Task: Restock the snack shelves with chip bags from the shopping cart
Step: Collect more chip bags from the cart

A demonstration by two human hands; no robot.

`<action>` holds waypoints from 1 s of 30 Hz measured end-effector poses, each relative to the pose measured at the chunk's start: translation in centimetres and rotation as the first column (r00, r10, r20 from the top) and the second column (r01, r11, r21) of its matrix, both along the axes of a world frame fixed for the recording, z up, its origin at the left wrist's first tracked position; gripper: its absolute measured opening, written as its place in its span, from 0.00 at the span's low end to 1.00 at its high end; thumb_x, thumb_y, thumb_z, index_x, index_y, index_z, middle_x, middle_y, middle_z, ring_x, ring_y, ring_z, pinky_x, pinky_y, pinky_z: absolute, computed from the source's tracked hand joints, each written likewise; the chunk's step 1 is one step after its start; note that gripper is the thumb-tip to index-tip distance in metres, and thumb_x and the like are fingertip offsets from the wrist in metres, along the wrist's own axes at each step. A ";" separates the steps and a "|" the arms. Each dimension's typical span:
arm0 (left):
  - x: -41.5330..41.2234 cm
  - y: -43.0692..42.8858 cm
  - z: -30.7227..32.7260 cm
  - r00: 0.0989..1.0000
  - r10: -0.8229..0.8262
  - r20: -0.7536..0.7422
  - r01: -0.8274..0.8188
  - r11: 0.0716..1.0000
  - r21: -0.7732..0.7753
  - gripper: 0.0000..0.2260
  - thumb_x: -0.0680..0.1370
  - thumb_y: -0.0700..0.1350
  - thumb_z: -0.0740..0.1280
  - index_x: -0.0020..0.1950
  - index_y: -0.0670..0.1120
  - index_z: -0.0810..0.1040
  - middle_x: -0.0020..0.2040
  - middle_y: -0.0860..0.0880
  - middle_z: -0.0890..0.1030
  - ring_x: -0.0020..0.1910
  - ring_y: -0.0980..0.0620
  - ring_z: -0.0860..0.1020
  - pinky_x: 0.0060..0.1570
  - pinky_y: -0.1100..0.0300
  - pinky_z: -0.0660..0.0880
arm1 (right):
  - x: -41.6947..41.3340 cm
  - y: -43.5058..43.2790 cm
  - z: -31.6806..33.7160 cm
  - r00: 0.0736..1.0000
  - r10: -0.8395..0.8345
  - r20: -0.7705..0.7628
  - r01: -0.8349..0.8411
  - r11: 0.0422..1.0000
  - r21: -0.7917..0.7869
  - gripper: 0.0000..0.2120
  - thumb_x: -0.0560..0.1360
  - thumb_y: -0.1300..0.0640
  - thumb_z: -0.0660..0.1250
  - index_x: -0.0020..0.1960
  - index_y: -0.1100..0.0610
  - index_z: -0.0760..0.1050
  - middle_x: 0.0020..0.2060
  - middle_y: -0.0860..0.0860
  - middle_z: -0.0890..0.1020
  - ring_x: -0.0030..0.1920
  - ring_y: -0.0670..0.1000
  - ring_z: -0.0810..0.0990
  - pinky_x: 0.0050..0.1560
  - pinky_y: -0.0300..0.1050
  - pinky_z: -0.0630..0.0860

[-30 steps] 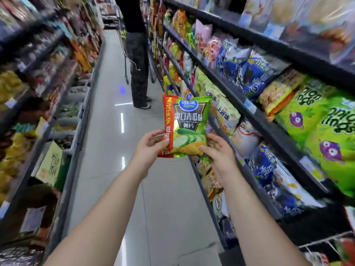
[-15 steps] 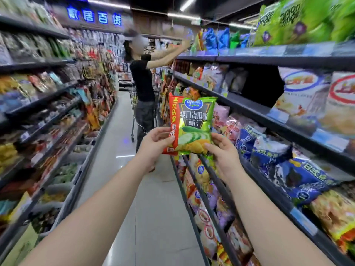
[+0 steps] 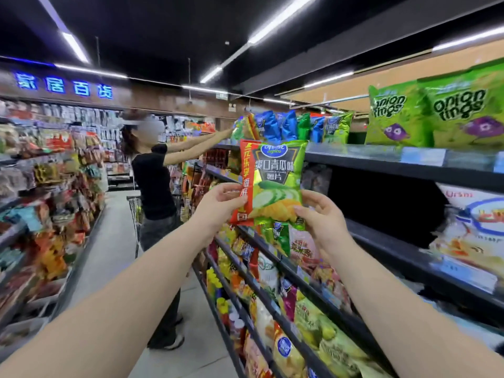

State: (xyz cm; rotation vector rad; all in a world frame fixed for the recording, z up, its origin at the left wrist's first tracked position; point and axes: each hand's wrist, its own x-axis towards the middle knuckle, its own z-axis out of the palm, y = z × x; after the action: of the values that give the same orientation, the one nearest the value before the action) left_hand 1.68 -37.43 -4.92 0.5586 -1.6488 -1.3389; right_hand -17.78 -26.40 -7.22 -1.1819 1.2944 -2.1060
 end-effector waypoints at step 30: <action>-39.1 -37.0 16.5 0.870 -0.465 -0.162 0.398 0.858 -0.325 0.19 0.80 0.37 0.66 0.69 0.48 0.70 0.56 0.44 0.81 0.43 0.51 0.81 0.39 0.61 0.79 | -25.3 -29.6 22.4 0.710 -0.634 -0.307 0.693 0.707 0.144 0.37 0.57 0.58 0.78 0.64 0.49 0.70 0.53 0.57 0.80 0.54 0.57 0.79 0.55 0.57 0.76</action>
State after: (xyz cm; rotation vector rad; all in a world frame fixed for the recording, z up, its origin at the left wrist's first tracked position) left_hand -37.40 -74.38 11.58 -0.1583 -1.7853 -1.3850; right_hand -43.06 -55.98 15.21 -0.9475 2.3200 -2.1855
